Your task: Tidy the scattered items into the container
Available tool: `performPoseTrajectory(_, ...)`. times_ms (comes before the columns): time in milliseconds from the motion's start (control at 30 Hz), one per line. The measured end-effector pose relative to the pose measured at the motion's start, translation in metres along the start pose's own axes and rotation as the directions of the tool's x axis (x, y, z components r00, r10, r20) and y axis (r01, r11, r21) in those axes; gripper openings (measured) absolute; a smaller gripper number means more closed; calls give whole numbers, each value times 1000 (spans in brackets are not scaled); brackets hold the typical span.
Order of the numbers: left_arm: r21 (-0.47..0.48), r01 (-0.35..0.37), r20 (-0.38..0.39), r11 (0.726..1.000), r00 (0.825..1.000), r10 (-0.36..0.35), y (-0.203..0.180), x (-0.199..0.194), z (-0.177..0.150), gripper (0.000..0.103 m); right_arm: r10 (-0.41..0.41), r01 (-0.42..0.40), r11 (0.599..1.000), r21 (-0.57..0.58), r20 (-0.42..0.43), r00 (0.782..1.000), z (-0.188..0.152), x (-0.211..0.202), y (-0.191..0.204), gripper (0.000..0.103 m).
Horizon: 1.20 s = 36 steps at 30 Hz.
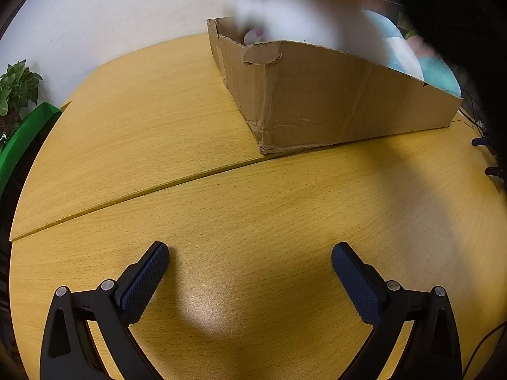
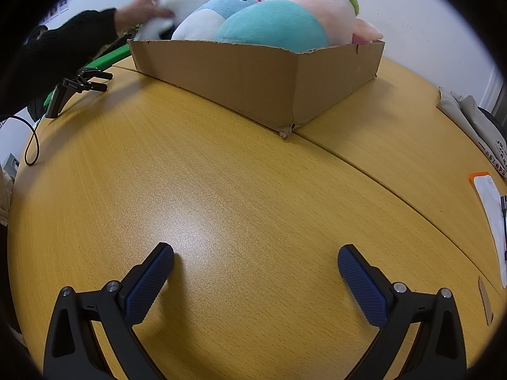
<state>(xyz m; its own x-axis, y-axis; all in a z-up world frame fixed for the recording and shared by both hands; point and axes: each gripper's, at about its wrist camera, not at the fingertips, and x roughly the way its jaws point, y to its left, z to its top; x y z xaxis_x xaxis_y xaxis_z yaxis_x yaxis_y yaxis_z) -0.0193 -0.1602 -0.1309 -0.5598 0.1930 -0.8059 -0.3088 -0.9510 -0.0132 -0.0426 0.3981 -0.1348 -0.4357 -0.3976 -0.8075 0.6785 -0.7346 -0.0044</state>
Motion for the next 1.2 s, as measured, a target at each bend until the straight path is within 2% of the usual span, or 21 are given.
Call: performPoseTrajectory(1200,26,18,-1,999,1000,-18,-5,-5,-4,103,-4,4,1000,5,0,1000,0,0,0,103)
